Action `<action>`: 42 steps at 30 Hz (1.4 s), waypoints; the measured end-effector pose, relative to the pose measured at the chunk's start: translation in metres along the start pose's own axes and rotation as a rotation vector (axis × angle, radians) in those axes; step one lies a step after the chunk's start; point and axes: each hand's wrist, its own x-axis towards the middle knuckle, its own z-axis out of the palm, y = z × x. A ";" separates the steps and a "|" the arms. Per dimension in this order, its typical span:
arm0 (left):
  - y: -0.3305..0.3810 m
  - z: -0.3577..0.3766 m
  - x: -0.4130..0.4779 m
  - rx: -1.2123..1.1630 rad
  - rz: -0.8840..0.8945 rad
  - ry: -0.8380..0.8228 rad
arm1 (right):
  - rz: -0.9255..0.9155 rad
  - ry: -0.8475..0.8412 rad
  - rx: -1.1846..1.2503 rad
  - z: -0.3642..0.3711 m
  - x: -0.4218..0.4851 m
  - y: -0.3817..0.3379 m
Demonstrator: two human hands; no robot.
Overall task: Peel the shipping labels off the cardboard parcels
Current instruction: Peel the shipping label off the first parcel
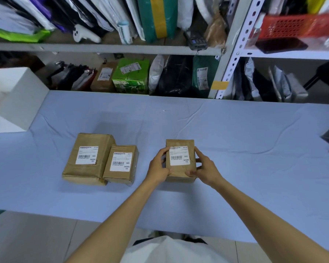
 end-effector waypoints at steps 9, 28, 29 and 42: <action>0.004 0.000 0.000 0.020 0.028 0.004 | 0.008 -0.003 -0.001 -0.001 0.001 0.001; 0.005 0.002 0.029 0.101 0.059 0.275 | 0.018 -0.010 0.040 -0.003 0.005 0.004; 0.005 0.004 0.029 0.130 0.064 0.289 | 0.020 -0.011 0.038 -0.002 0.005 0.005; 0.018 0.019 0.037 0.440 0.008 0.465 | 0.013 0.008 0.041 -0.001 0.004 0.005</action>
